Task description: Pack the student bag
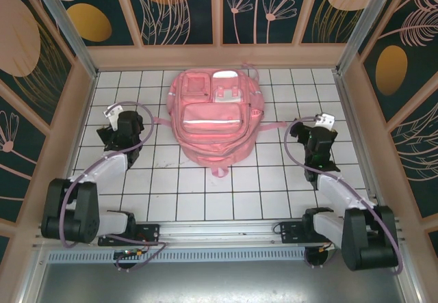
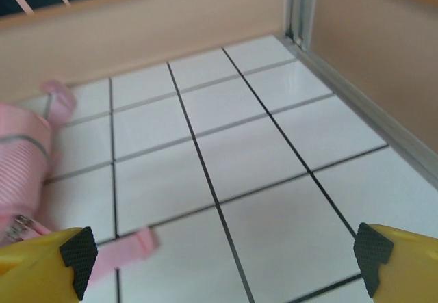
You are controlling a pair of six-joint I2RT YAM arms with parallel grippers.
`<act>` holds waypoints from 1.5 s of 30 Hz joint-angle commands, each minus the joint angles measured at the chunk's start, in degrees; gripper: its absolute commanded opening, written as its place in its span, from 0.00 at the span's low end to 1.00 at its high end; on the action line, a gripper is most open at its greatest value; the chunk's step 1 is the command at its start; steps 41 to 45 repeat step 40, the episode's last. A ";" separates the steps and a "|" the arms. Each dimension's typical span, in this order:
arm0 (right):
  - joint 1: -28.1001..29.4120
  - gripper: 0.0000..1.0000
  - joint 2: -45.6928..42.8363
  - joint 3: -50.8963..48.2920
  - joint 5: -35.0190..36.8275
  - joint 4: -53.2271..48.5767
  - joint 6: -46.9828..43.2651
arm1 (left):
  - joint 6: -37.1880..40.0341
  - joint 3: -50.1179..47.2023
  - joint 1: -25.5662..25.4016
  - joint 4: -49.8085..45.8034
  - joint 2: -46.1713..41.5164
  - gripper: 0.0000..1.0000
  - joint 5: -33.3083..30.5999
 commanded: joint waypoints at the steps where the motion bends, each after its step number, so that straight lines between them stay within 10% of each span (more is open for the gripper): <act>1: -1.33 0.99 5.11 -1.25 1.93 14.38 -2.08 | 4.71 -2.69 0.78 15.69 4.41 0.99 0.91; 18: -6.00 0.99 23.91 -4.40 -12.50 38.87 -5.51 | 12.80 -21.69 5.55 60.22 11.12 0.99 22.32; 45: -6.51 0.99 25.82 -6.24 -14.77 43.47 -5.86 | 12.75 -21.20 5.86 57.65 10.23 0.98 23.03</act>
